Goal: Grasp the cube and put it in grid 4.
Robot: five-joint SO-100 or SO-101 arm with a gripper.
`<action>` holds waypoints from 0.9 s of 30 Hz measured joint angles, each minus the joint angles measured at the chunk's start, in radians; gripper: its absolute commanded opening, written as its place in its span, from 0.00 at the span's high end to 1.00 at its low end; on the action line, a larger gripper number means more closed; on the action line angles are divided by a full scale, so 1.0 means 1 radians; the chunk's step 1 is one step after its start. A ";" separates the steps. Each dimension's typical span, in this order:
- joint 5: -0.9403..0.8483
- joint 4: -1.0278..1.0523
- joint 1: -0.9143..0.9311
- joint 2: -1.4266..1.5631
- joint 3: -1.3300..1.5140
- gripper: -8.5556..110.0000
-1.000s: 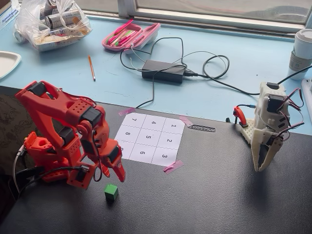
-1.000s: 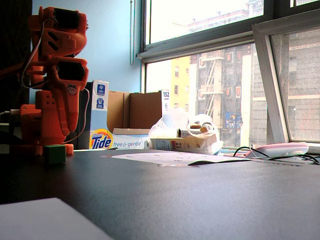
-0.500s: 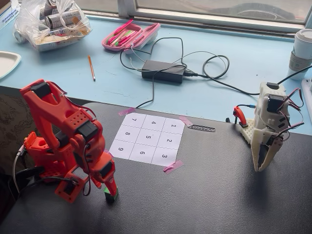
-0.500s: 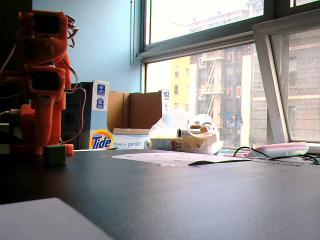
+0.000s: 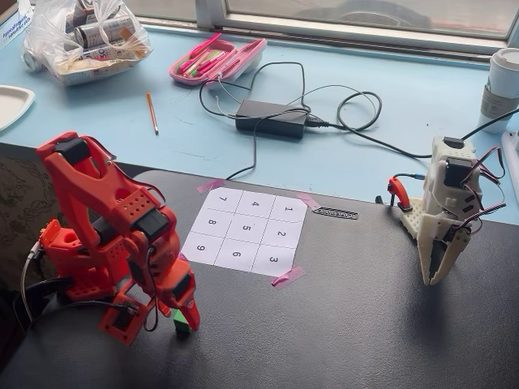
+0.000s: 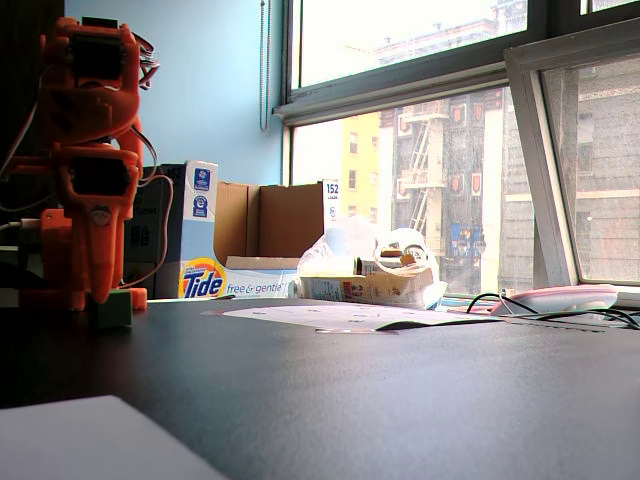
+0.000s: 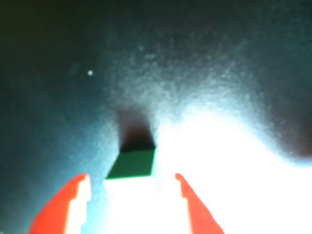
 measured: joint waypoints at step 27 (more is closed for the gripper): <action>-0.080 0.106 -0.052 -0.031 -0.196 0.93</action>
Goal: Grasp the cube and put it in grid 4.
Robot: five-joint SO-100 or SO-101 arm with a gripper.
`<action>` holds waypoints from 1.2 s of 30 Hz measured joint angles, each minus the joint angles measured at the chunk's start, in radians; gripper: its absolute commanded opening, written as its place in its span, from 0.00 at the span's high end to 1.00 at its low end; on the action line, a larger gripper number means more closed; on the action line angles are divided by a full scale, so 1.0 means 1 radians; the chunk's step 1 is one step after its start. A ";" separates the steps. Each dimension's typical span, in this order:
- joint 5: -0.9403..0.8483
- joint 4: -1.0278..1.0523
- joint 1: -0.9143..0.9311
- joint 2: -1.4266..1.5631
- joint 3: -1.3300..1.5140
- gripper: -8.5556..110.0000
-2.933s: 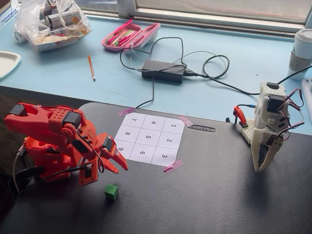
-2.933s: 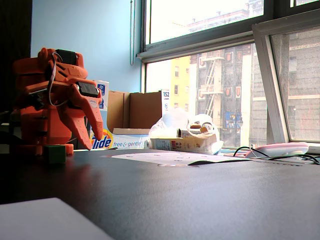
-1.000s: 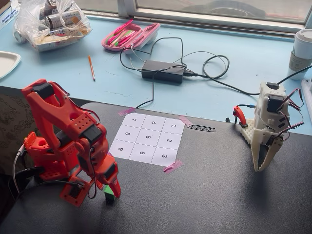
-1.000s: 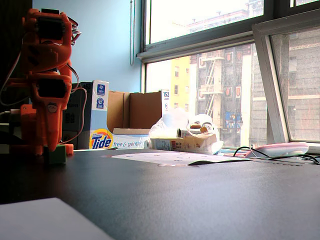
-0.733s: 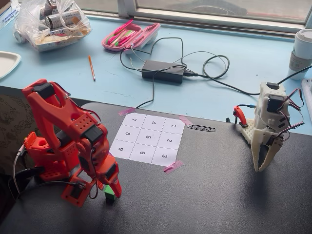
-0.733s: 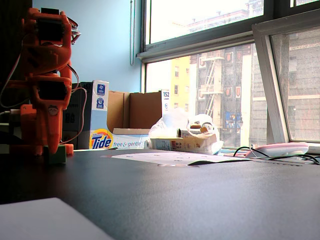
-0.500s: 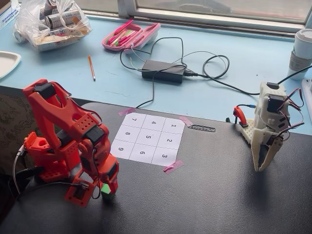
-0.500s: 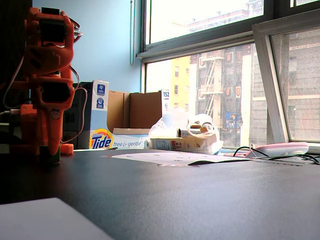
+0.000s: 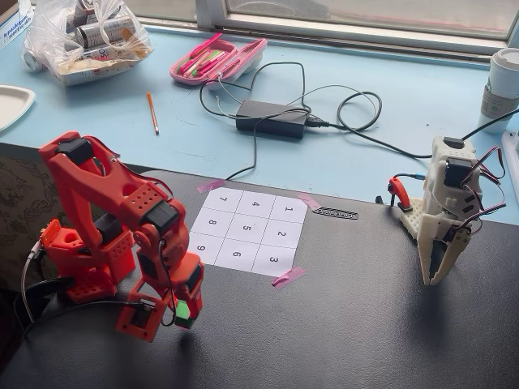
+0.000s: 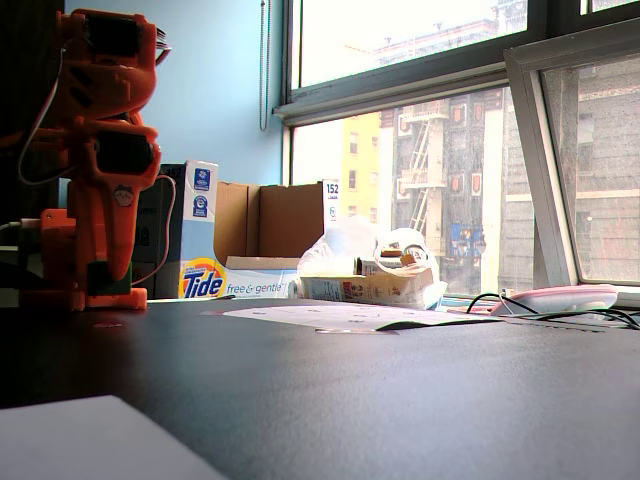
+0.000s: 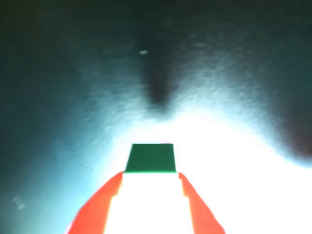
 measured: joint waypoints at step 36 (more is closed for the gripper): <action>0.037 0.278 -0.936 -0.540 -0.927 0.93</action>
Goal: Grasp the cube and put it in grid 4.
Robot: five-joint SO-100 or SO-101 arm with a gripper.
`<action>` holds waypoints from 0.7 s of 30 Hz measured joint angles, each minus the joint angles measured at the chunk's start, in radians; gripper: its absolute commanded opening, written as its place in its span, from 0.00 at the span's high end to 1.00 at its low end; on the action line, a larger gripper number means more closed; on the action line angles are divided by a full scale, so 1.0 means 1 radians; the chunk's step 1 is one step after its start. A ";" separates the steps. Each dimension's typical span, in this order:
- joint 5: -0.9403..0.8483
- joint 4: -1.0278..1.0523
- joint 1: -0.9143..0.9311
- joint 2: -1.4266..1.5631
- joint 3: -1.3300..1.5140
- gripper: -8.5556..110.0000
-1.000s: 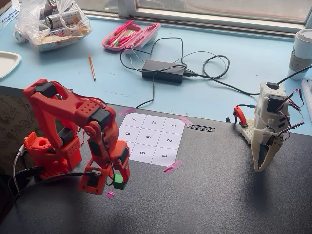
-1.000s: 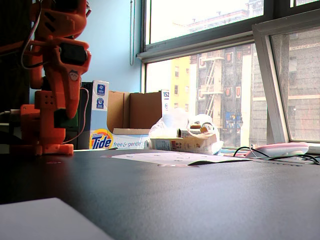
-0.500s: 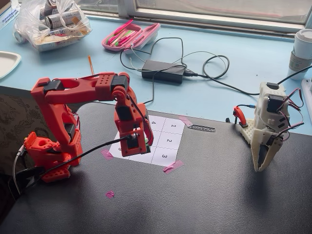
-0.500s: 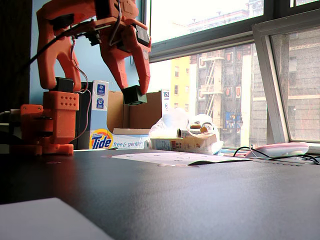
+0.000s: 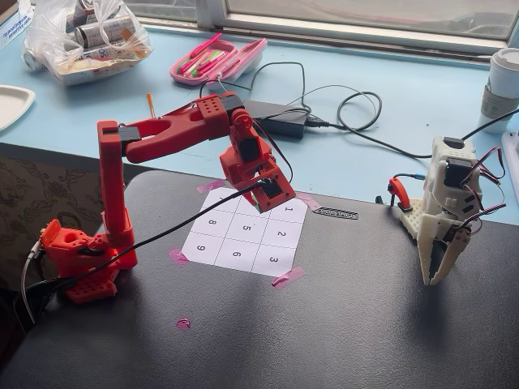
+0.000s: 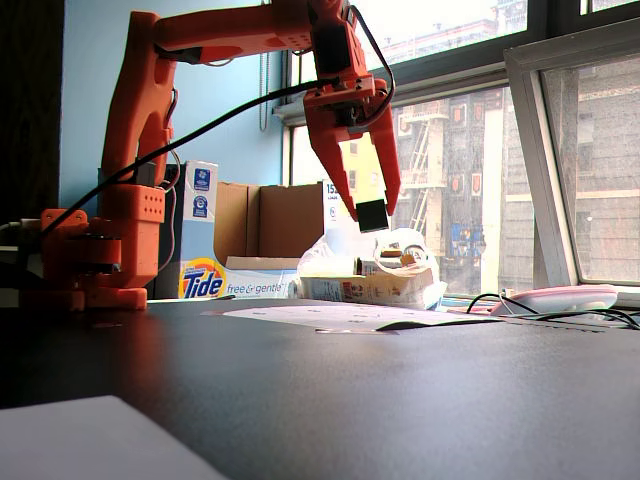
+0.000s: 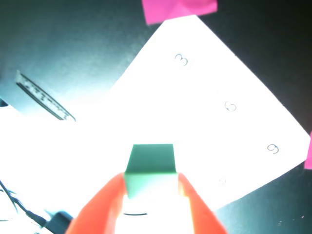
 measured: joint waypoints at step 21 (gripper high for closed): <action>-0.026 0.097 -0.270 -0.515 -0.589 0.93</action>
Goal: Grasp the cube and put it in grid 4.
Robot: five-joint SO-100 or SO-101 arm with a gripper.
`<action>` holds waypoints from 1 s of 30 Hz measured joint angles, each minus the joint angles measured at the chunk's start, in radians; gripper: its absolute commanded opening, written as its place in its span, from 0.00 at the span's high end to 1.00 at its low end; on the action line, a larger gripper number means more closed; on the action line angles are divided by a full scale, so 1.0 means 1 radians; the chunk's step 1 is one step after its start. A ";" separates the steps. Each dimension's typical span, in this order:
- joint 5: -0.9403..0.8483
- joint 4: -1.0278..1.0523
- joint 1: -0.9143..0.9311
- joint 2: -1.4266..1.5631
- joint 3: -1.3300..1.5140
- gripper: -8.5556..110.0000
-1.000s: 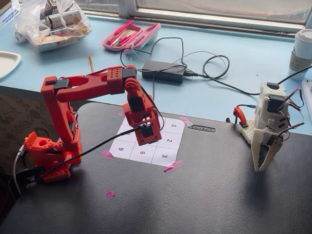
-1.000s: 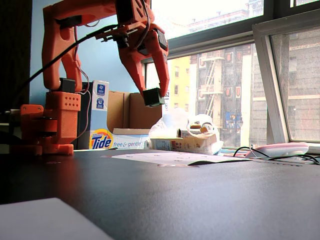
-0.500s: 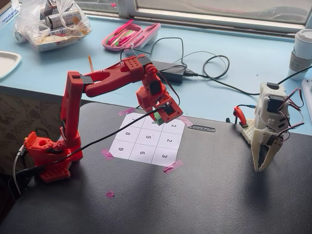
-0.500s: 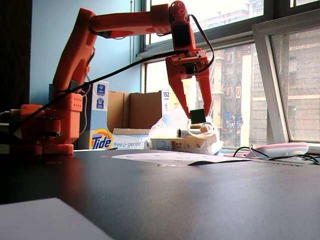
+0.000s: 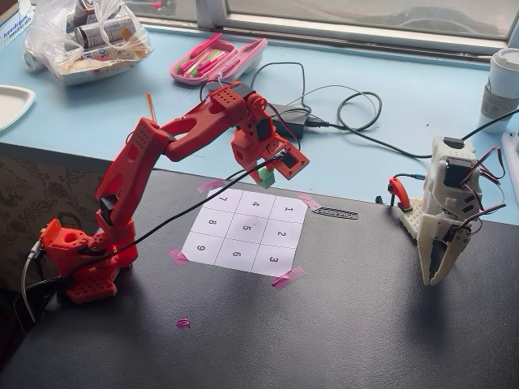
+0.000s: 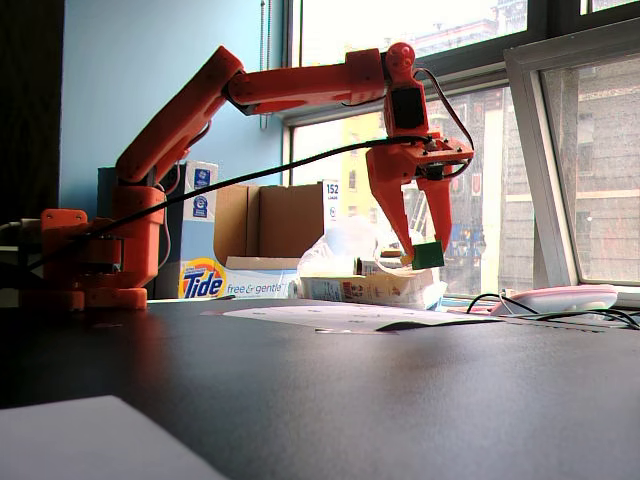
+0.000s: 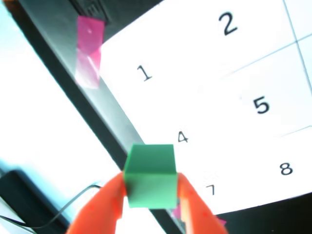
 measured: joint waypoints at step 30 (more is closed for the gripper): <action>0.043 -0.034 -0.029 -0.086 0.109 0.76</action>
